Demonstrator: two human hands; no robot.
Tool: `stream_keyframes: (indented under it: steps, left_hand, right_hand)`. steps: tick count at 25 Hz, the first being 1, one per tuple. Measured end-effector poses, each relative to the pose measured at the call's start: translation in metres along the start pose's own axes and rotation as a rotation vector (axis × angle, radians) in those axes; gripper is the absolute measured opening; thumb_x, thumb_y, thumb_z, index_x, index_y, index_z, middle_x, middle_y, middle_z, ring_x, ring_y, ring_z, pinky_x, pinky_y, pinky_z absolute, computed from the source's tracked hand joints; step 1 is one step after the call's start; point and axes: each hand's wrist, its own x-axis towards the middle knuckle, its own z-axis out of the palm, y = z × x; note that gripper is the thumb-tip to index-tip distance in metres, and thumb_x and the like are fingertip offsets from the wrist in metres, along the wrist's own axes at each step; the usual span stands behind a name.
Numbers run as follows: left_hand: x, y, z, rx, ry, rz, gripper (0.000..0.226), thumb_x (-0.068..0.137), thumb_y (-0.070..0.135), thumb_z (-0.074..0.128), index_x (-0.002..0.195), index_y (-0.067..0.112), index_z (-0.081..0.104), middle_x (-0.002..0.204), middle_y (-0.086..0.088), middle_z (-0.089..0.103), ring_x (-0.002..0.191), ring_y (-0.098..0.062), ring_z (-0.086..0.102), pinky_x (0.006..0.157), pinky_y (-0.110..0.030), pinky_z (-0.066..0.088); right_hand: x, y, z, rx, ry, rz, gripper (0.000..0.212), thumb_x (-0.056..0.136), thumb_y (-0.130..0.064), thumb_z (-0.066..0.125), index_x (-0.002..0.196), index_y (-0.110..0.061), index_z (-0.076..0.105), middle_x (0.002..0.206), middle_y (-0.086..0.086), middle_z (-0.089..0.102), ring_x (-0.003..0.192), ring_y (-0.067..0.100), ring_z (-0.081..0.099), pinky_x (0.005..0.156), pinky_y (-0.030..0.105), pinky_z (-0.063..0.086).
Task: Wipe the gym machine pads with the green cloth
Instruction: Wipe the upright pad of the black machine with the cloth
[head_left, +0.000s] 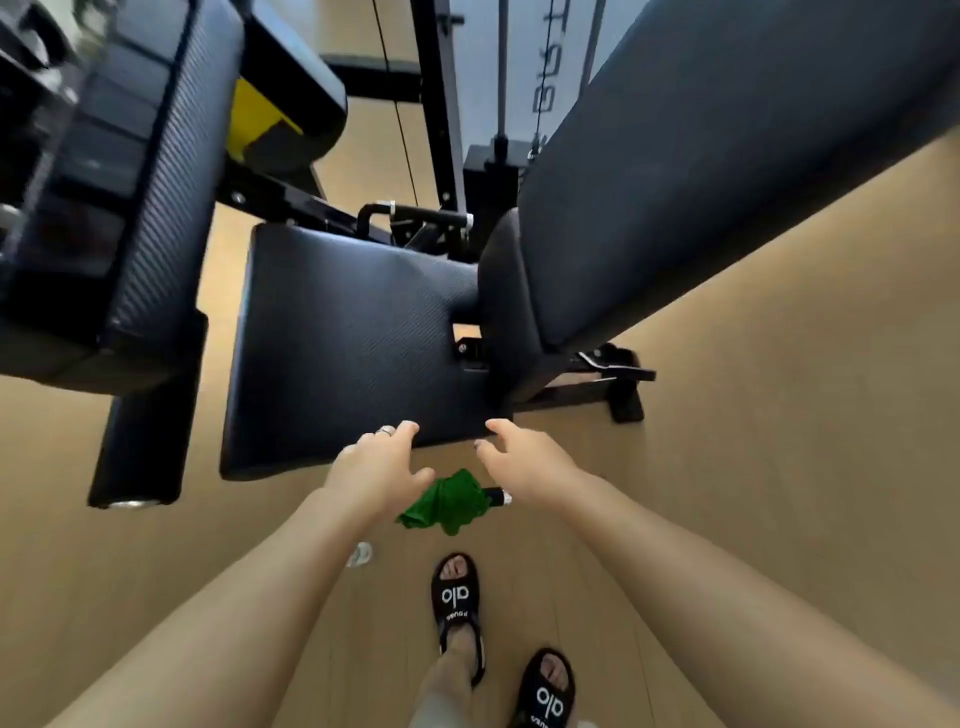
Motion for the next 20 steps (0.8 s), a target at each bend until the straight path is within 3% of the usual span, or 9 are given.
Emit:
stream_keyframes:
  steps: [7, 9, 12, 14, 16, 18, 20]
  left_hand:
    - [0.093, -0.035, 0.115, 0.21, -0.269, -0.052, 0.096, 0.084, 0.081, 0.041, 0.157, 0.019, 0.027, 0.15, -0.01, 0.052, 0.145, -0.03, 0.039, 0.121, -0.042, 0.023]
    - [0.104, -0.037, 0.134, 0.233, -0.311, -0.04, 0.1, 0.08, 0.086, 0.04, 0.154, 0.02, 0.029, 0.144, -0.009, 0.058, 0.139, -0.031, 0.046, 0.118, -0.042, 0.026]
    - [0.113, -0.041, 0.152, 0.148, -0.36, -0.027, 0.07, 0.084, 0.075, 0.05, 0.131, 0.023, 0.046, 0.122, -0.004, 0.067, 0.114, -0.028, 0.062, 0.098, -0.04, 0.04]
    - [0.112, -0.046, 0.153, -0.024, -0.399, -0.017, 0.047, 0.089, 0.062, 0.055, 0.117, 0.024, 0.051, 0.113, -0.001, 0.065, 0.104, -0.024, 0.063, 0.085, -0.038, 0.047]
    - [0.105, -0.05, 0.142, -0.218, -0.367, -0.019, 0.028, 0.095, 0.044, 0.057, 0.113, 0.023, 0.057, 0.11, -0.001, 0.066, 0.103, -0.022, 0.062, 0.087, -0.041, 0.053]
    - [0.094, -0.048, 0.125, -0.365, -0.25, -0.035, 0.014, 0.095, 0.028, 0.058, 0.106, 0.019, 0.06, 0.106, -0.001, 0.067, 0.101, -0.022, 0.063, 0.09, -0.046, 0.054]
    - [0.079, -0.039, 0.102, -0.532, -0.154, -0.07, 0.008, 0.09, 0.019, 0.062, 0.098, 0.02, 0.061, 0.098, -0.002, 0.069, 0.095, -0.021, 0.066, 0.088, -0.047, 0.057]
  right_hand:
    - [0.118, 0.061, 0.099, -0.078, -0.194, 0.201, 0.063, 0.095, -0.059, 0.031, 0.155, -0.041, 0.019, 0.152, 0.011, 0.045, 0.14, 0.035, 0.037, 0.113, 0.045, 0.032]
    - [0.133, 0.067, 0.12, -0.051, -0.234, 0.198, 0.063, 0.096, -0.057, 0.032, 0.155, -0.04, 0.02, 0.151, 0.009, 0.046, 0.137, 0.035, 0.041, 0.113, 0.044, 0.033]
    - [0.142, 0.07, 0.141, 0.04, -0.146, 0.19, 0.052, 0.093, -0.049, 0.048, 0.143, -0.036, 0.041, 0.134, -0.003, 0.062, 0.118, 0.026, 0.058, 0.102, 0.04, 0.044]
    - [0.139, 0.069, 0.14, 0.257, -0.007, 0.218, 0.041, 0.089, -0.034, 0.063, 0.128, -0.034, 0.052, 0.122, -0.007, 0.065, 0.099, 0.014, 0.063, 0.081, 0.029, 0.055]
    - [0.132, 0.064, 0.13, 0.464, 0.049, 0.208, 0.036, 0.087, -0.021, 0.068, 0.118, -0.032, 0.055, 0.115, -0.005, 0.064, 0.086, 0.004, 0.06, 0.057, 0.014, 0.049]
    - [0.116, 0.052, 0.114, 0.556, 0.039, 0.17, 0.034, 0.088, -0.017, 0.067, 0.116, -0.03, 0.053, 0.111, -0.004, 0.063, 0.09, 0.009, 0.062, 0.06, 0.018, 0.053]
    - [0.094, 0.034, 0.09, 0.584, 0.042, 0.11, 0.033, 0.09, -0.014, 0.062, 0.117, -0.03, 0.052, 0.111, -0.004, 0.061, 0.098, 0.015, 0.062, 0.079, 0.032, 0.059]
